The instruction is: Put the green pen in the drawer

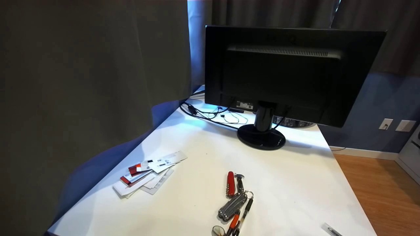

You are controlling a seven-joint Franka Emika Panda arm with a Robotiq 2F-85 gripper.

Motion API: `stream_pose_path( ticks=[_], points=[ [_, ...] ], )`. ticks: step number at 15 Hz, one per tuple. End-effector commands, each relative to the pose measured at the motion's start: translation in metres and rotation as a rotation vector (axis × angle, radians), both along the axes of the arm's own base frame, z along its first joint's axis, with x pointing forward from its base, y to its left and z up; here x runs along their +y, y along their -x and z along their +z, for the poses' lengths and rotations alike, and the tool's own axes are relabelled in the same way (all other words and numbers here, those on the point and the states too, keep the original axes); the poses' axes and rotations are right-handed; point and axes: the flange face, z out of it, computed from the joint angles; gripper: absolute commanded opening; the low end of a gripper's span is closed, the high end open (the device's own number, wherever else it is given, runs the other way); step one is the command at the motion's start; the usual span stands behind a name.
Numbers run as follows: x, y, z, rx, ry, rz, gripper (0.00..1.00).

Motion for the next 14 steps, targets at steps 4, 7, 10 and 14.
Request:
stream_pose_path(
  ticks=[4, 7, 10, 14],
  points=[
    [0.028, -0.002, -0.036, 0.065, -0.036, 0.159, 1.0],
    [0.052, -0.004, -0.059, 0.046, -0.054, 0.232, 1.0],
    [0.069, -0.01, -0.084, -0.019, -0.078, 0.264, 1.0],
    [0.083, -0.024, -0.116, -0.073, -0.116, 0.29, 1.0]
  ],
)
